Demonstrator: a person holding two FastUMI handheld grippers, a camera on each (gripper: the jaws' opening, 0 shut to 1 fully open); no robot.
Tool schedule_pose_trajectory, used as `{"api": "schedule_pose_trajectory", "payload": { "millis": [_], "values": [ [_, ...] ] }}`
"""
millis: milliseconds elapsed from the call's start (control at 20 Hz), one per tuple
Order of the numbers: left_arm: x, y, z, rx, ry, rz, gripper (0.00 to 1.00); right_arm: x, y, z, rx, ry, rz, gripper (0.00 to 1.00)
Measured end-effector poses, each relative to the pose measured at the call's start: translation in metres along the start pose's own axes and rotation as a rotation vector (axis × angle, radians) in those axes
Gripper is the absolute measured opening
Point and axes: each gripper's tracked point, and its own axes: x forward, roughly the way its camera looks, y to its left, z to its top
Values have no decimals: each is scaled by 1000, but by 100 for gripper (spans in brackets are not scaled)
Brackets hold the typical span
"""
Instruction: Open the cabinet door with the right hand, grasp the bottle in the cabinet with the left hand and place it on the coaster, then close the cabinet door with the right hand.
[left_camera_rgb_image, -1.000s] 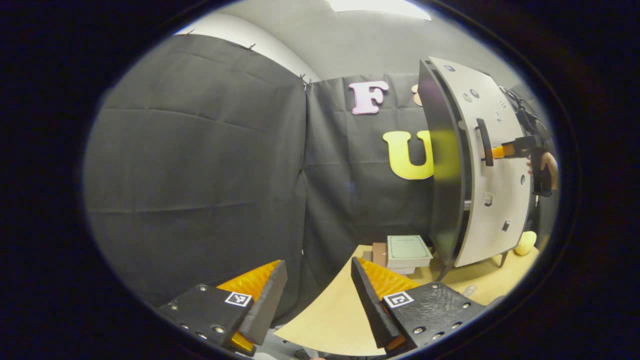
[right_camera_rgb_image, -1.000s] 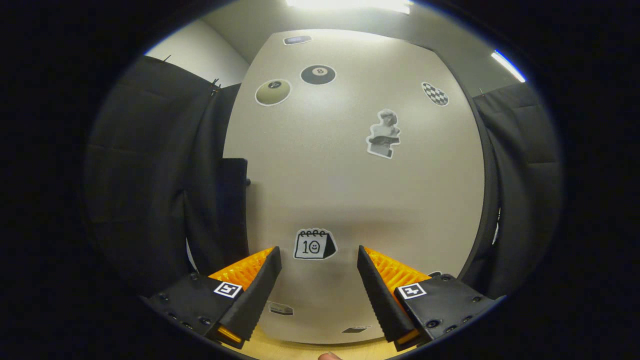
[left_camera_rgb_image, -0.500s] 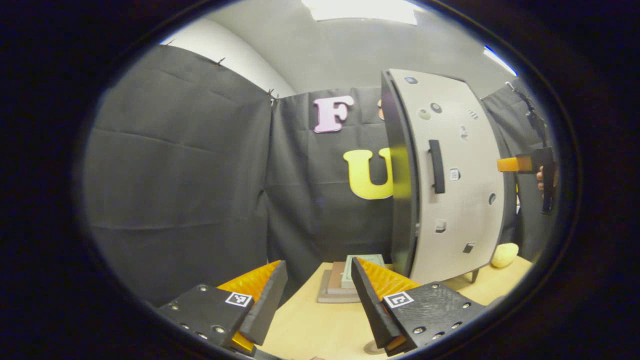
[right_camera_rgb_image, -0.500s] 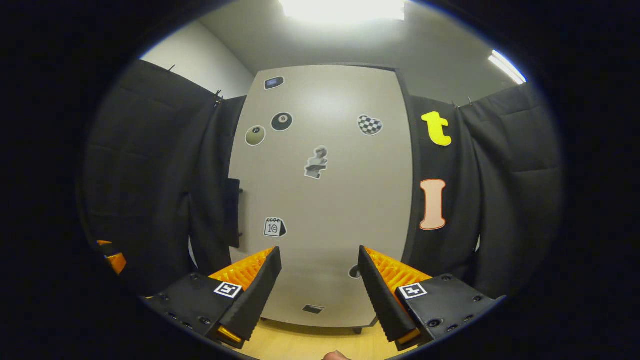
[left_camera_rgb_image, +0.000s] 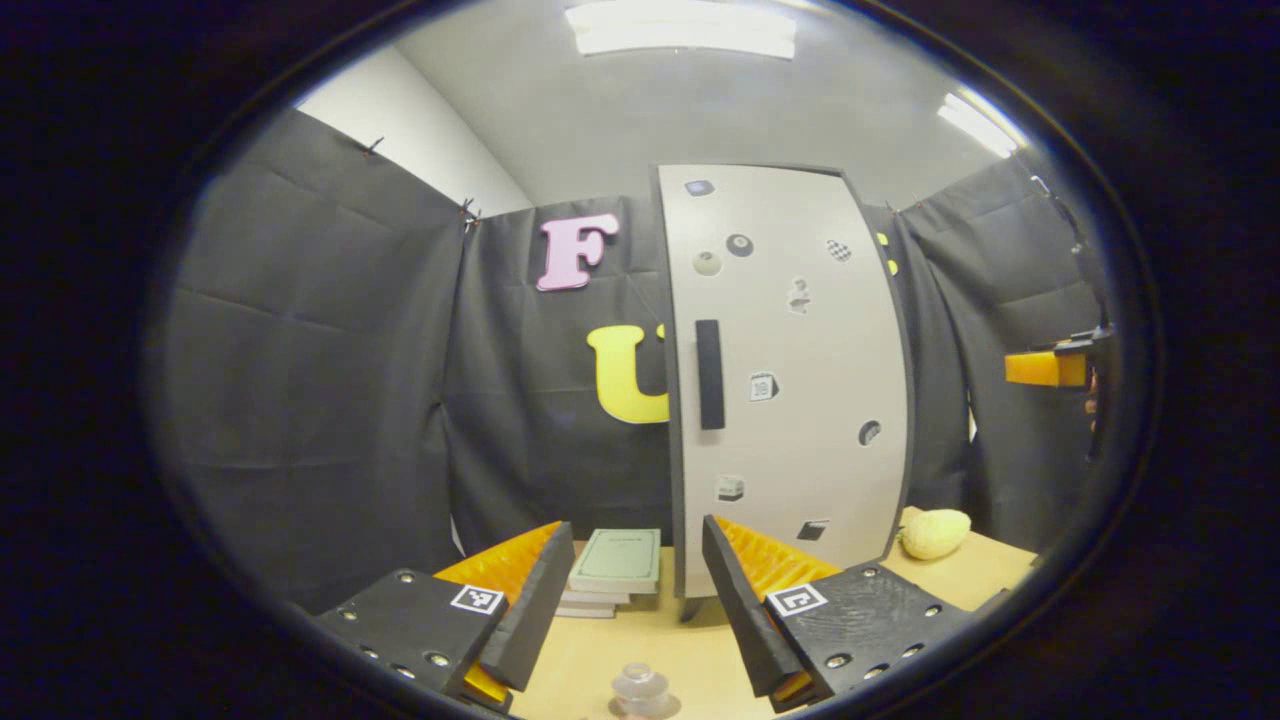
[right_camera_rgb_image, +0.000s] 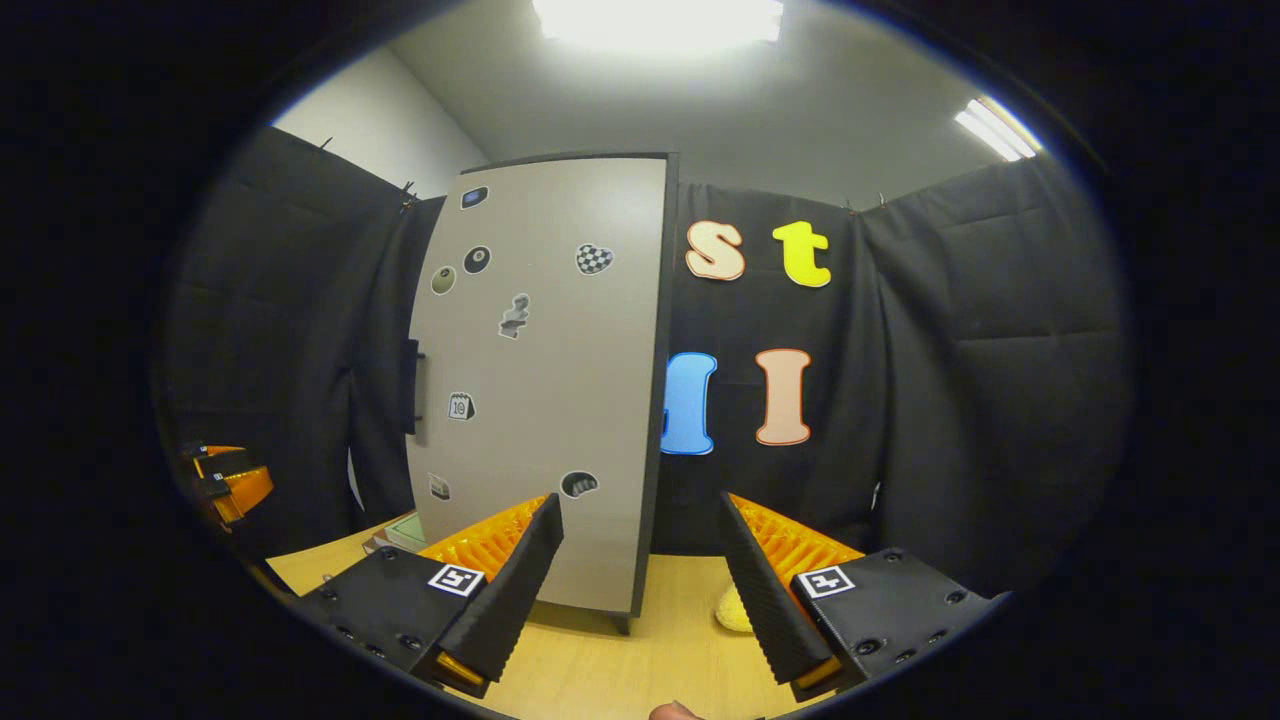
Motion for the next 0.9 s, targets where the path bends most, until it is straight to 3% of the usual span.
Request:
{"api": "schedule_pose_trajectory", "payload": {
  "millis": [350, 400, 450, 600, 700, 900],
  "values": [
    [-20, -50, 27, 42, -37, 13, 77, -48, -72, -35, -8, 26, -49, 98],
    [-22, -54, 29, 46, -39, 6, 83, -54, -77, -41, -10, 34, -60, 98],
    [-25, -57, 32, 47, -42, -6, 77, -60, -81, -44, -8, 35, -72, 98],
    [-29, -58, 33, 61, -42, -35, 82, -77, -82, -47, 13, 23, -99, 98],
    [-32, -55, 33, 65, -42, -43, 77, -84, -74, -47, 31, 16, -98, 98],
    [-33, -46, 27, 46, -39, -64, 80, -93, -60, -39, 26, 2, -105, 98]
  ]
}}
